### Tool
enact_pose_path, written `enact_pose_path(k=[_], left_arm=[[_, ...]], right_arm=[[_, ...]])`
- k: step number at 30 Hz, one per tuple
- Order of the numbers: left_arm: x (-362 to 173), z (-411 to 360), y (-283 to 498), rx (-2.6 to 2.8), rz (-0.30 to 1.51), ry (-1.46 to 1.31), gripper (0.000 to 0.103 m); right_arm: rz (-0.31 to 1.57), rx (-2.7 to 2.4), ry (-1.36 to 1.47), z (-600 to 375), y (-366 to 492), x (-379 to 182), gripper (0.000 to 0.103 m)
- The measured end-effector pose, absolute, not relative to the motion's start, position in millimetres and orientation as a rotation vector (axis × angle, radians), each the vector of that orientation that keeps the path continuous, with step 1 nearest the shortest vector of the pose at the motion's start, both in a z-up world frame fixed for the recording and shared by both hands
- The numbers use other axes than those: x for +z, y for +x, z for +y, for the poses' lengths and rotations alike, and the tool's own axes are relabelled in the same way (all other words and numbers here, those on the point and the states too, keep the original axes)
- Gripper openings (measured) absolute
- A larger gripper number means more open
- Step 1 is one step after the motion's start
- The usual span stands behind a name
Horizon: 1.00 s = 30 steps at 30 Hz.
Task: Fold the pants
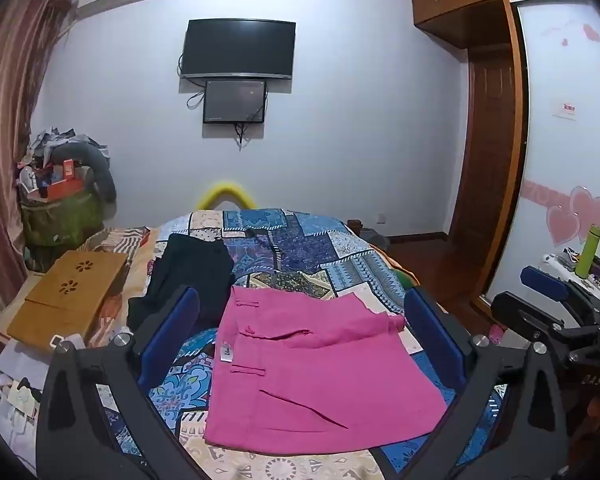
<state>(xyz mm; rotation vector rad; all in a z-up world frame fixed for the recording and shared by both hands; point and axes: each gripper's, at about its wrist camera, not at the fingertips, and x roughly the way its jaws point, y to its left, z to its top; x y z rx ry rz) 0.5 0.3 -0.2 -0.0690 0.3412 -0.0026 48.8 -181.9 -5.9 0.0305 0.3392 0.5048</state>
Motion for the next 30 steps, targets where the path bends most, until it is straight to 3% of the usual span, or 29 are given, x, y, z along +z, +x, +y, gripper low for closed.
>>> enact_pose_path(k=[30], left_arm=[[8,-5,-7,0.047,0.296,-0.024,0.103]], right_arm=[[0.321,0.493,0.048,-184,44,-4,0.103]])
